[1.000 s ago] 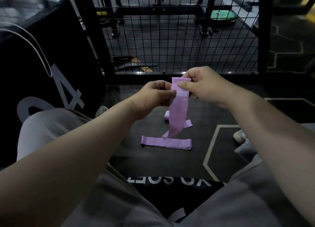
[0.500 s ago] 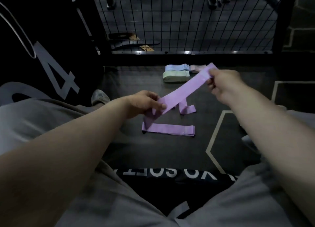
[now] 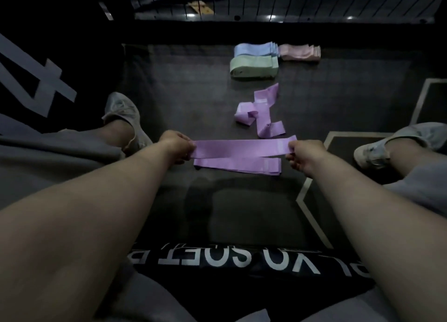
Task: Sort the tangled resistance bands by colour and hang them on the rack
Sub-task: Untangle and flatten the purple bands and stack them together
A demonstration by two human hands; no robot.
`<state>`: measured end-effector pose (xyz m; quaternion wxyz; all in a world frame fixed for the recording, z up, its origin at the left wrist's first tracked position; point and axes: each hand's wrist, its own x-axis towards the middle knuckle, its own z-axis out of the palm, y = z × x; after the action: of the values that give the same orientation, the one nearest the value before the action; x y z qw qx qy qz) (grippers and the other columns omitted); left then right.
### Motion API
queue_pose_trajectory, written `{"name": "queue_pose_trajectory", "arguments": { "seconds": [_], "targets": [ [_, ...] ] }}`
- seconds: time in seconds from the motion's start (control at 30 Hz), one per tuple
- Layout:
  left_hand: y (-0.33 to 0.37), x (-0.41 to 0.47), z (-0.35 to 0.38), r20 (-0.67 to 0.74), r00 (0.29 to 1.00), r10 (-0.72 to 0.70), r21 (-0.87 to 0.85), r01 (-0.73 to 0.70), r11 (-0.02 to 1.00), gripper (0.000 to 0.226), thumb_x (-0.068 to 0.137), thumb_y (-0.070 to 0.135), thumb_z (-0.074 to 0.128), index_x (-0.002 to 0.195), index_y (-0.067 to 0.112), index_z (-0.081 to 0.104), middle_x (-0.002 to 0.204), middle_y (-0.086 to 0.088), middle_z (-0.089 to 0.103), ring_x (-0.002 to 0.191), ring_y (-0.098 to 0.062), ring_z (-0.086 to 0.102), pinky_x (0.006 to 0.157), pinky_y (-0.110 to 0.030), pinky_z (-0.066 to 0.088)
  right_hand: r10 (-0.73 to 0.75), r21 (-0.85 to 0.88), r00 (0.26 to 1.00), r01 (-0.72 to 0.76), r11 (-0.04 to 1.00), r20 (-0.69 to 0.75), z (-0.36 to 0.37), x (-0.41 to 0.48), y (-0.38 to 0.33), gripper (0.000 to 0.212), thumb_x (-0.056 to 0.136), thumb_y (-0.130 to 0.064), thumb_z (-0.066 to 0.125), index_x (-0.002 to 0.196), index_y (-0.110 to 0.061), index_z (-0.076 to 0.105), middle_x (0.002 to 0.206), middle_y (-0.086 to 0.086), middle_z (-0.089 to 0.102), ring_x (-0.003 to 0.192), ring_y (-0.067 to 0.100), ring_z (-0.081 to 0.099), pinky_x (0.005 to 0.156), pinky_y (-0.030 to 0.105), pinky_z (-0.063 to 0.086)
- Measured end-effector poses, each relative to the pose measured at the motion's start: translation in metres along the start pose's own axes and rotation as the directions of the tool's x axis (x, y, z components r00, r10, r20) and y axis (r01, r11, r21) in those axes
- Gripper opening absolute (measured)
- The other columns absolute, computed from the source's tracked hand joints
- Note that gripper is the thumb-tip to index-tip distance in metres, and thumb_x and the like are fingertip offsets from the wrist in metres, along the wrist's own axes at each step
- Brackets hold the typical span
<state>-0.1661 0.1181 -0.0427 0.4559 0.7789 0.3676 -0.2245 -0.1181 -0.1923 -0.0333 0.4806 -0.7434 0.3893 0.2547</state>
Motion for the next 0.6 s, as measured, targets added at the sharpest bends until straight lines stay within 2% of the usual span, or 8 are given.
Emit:
{"name": "queue_pose_trajectory", "arguments": {
  "seconds": [0.1, 0.2, 0.3, 0.33, 0.4, 0.47, 0.53, 0.6],
  "targets": [
    [-0.013, 0.023, 0.019, -0.02, 1.0, -0.014, 0.021, 0.015, 1.0, 0.013, 0.089, 0.003, 0.066, 0.101, 0.008, 0.068, 0.09, -0.018, 0.068, 0.064, -0.024, 0.059, 0.05, -0.026, 0.046, 0.041, -0.104, 0.999, -0.041, 0.994, -0.007, 0.013, 0.021, 0.012, 0.019, 0.096, -0.014, 0.058, 0.111, -0.005, 0.065, 0.082, 0.015, 0.064, 0.06, 0.019, 0.055, 0.047, 0.027, 0.043],
    [-0.019, 0.041, 0.034, -0.033, 0.999, -0.016, 0.072, 0.018, 0.997, 0.014, 0.088, 0.004, 0.065, 0.1, 0.013, 0.066, 0.095, -0.014, 0.067, 0.076, -0.026, 0.065, 0.06, -0.031, 0.054, 0.009, -0.225, 1.0, -0.01, 0.974, -0.007, 0.023, 0.04, 0.025, 0.018, 0.097, -0.014, 0.057, 0.112, -0.009, 0.066, 0.092, 0.016, 0.067, 0.066, 0.022, 0.059, 0.048, 0.028, 0.046],
    [-0.024, 0.055, 0.047, -0.079, 0.997, 0.011, 0.168, 0.002, 0.986, 0.011, 0.088, 0.011, 0.067, 0.095, 0.018, 0.063, 0.102, -0.011, 0.068, 0.093, -0.028, 0.067, 0.082, -0.038, 0.06, -0.027, -0.312, 0.999, 0.016, 0.95, -0.032, 0.029, 0.055, 0.04, 0.007, 0.096, -0.017, 0.062, 0.103, -0.014, 0.064, 0.098, 0.011, 0.068, 0.085, 0.025, 0.066, 0.075, 0.038, 0.059],
    [-0.026, 0.059, 0.051, -0.084, 0.996, 0.024, 0.199, -0.006, 0.98, 0.011, 0.089, 0.013, 0.068, 0.095, 0.02, 0.061, 0.104, -0.01, 0.067, 0.096, -0.027, 0.066, 0.088, -0.041, 0.058, -0.045, -0.342, 0.998, 0.03, 0.939, -0.037, 0.032, 0.061, 0.045, 0.009, 0.095, -0.018, 0.064, 0.102, -0.014, 0.066, 0.098, 0.009, 0.068, 0.09, 0.025, 0.067, 0.084, 0.042, 0.058],
    [-0.031, 0.066, 0.057, -0.09, 0.995, 0.034, 0.24, -0.011, 0.971, 0.01, 0.091, 0.016, 0.067, 0.099, 0.02, 0.061, 0.106, -0.008, 0.067, 0.099, -0.025, 0.065, 0.093, -0.042, 0.056, -0.096, -0.394, 0.995, 0.077, 0.916, -0.029, 0.035, 0.07, 0.053, 0.007, 0.092, -0.018, 0.069, 0.097, -0.014, 0.069, 0.097, 0.007, 0.069, 0.093, 0.025, 0.067, 0.092, 0.044, 0.056],
    [-0.037, 0.073, 0.062, -0.1, 0.994, 0.043, 0.268, -0.015, 0.963, 0.01, 0.092, 0.016, 0.065, 0.102, 0.019, 0.063, 0.108, -0.009, 0.068, 0.1, -0.025, 0.064, 0.092, -0.036, 0.054, -0.154, -0.433, 0.988, 0.13, 0.892, -0.023, 0.039, 0.075, 0.06, 0.007, 0.09, -0.019, 0.071, 0.091, -0.013, 0.069, 0.096, 0.009, 0.071, 0.092, 0.026, 0.067, 0.091, 0.041, 0.055],
    [-0.041, 0.077, 0.067, -0.098, 0.994, 0.051, 0.31, -0.019, 0.951, 0.012, 0.092, 0.016, 0.064, 0.104, 0.017, 0.065, 0.11, -0.009, 0.068, 0.102, -0.026, 0.064, 0.089, -0.031, 0.05, -0.182, -0.449, 0.983, 0.151, 0.881, -0.027, 0.043, 0.079, 0.064, 0.011, 0.09, -0.018, 0.071, 0.094, -0.009, 0.069, 0.098, 0.01, 0.071, 0.094, 0.028, 0.066, 0.086, 0.034, 0.052],
    [-0.043, 0.08, 0.071, -0.083, 0.995, 0.062, 0.361, -0.028, 0.932, 0.016, 0.094, 0.017, 0.062, 0.109, 0.016, 0.067, 0.114, -0.01, 0.068, 0.106, -0.028, 0.064, 0.092, -0.032, 0.051, -0.196, -0.488, 0.98, 0.158, 0.858, -0.027, 0.044, 0.081, 0.067, 0.013, 0.091, -0.017, 0.069, 0.099, -0.008, 0.068, 0.101, 0.01, 0.069, 0.096, 0.027, 0.064, 0.082, 0.027, 0.044]
  ]
}}
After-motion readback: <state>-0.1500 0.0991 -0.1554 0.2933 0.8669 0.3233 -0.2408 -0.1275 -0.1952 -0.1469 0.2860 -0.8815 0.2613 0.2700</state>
